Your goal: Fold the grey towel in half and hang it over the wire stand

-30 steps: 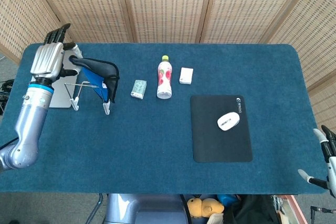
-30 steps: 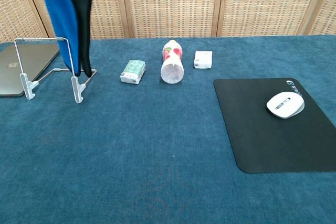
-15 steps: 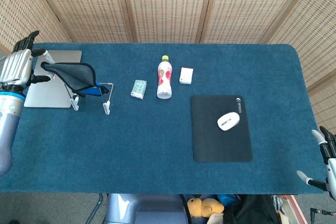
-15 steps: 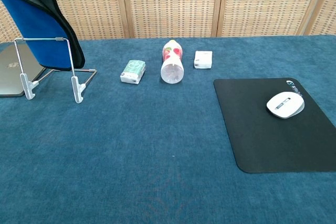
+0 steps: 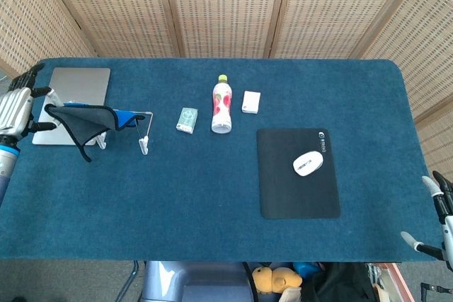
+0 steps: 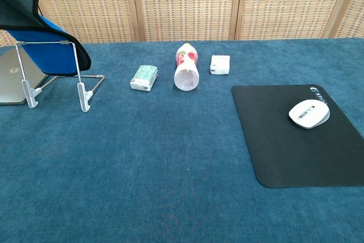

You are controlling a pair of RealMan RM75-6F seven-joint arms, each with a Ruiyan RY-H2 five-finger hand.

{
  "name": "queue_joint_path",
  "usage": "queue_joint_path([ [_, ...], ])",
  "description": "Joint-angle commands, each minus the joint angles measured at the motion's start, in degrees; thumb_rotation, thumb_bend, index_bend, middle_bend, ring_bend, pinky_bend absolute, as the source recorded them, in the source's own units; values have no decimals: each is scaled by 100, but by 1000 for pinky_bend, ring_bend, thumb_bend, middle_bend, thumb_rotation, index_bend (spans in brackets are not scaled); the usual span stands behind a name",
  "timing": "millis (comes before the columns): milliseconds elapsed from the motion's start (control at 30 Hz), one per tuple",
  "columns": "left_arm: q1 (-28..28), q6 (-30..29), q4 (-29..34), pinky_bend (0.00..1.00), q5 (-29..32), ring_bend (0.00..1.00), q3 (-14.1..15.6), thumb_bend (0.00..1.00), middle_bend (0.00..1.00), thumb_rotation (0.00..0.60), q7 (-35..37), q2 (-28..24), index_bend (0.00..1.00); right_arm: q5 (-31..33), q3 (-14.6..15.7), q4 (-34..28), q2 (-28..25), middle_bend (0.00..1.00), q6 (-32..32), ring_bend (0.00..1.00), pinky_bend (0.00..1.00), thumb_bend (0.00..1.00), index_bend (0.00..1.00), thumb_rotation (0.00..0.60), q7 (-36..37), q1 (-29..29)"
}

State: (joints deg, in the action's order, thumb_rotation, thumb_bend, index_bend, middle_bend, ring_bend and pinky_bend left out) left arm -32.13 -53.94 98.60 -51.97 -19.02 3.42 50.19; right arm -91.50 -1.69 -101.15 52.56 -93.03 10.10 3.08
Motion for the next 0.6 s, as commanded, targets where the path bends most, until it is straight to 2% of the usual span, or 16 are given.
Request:
queue_joint_path([
  [33,237,-75,12,0,-344,0,218,602,0,600,216,18,860,-33,13,4,-20,0,-32,0,0,0,0,600,42,18],
  [267,457,-38,-380,0,-697,0,522,601,0,600,515,270,859,-164,49,25,-68,0,-198,0,0,0,0,600,182,89],
  [600,456,53,-879,0,-799,0,622,600,0,600,708,696,837,-340,99,46,-90,0,-366,0,0,0,0,600,248,157],
])
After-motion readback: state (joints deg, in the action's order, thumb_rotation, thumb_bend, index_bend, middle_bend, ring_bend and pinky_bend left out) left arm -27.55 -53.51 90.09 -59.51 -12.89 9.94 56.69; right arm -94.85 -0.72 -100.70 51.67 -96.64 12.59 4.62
